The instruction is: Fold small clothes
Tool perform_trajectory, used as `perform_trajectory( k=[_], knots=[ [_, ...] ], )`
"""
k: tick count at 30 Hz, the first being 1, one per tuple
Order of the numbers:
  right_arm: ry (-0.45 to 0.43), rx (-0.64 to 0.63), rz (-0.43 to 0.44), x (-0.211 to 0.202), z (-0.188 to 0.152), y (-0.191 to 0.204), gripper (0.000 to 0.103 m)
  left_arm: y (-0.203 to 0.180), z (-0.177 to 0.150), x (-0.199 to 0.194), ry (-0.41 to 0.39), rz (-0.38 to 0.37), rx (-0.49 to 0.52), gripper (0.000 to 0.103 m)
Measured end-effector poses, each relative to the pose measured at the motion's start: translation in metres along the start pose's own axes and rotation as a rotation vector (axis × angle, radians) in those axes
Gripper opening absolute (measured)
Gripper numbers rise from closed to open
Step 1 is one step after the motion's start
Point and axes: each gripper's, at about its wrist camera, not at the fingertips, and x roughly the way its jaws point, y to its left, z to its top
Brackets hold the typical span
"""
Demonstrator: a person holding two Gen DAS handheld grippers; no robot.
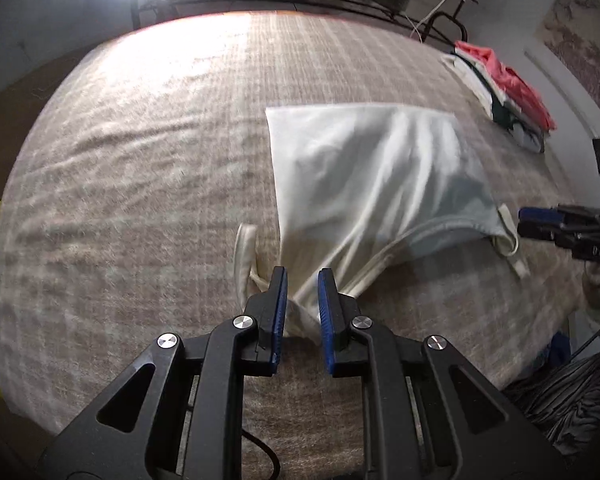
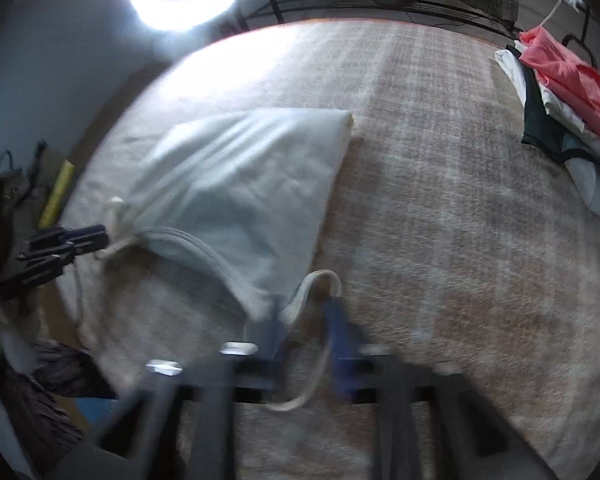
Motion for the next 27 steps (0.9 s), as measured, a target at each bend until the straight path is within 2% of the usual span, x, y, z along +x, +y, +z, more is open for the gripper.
perform_trajectory(
  k=[1,4,6,7,8,10,13,15,16,19,22,24,27],
  knots=[
    [-0.009,0.01,0.021,-0.002,0.0,-0.001,0.052,0.001,0.003,-0.002,-0.007,0.001,-0.003,0.014],
    [0.001,0.049,0.085,0.002,-0.002,-0.007,0.05,0.011,0.009,-0.004,-0.022,-0.003,-0.029,0.014],
    [0.025,0.042,0.088,0.009,-0.006,-0.005,0.032,0.012,0.014,-0.003,-0.025,-0.008,-0.043,0.014],
    [0.041,0.017,0.071,0.014,-0.009,-0.002,0.017,0.013,0.016,-0.002,-0.027,-0.008,-0.048,0.014],
    [0.056,-0.016,0.044,0.019,-0.011,0.003,0.009,0.014,0.018,-0.001,-0.027,-0.009,-0.053,0.014],
    [0.053,-0.064,0.001,0.02,-0.014,0.011,0.006,0.015,0.022,0.001,-0.028,-0.005,-0.062,0.014],
    [0.047,-0.071,-0.03,0.014,-0.014,0.011,0.005,0.023,0.027,0.003,-0.032,-0.009,-0.102,0.014],
    [0.068,-0.071,-0.022,0.013,-0.015,0.006,0.006,0.032,0.03,0.006,-0.026,-0.029,-0.147,0.014],
    [0.074,-0.081,0.001,0.011,-0.017,0.005,0.011,0.035,0.031,0.008,-0.023,-0.04,-0.167,0.014],
    [0.046,-0.118,0.026,-0.001,-0.013,0.009,0.042,0.041,0.035,0.011,-0.021,-0.059,-0.21,0.014],
    [-0.074,-0.106,0.045,-0.023,0.001,0.007,0.035,0.036,0.042,0.013,-0.036,-0.089,-0.226,0.014],
    [-0.15,-0.072,0.051,-0.032,0.015,0.006,0.033,0.024,0.049,0.015,-0.045,-0.101,-0.204,0.014],
    [-0.219,-0.055,0.025,-0.024,0.043,0.014,0.031,0.004,0.055,0.023,-0.04,-0.122,-0.16,0.014]
  ],
)
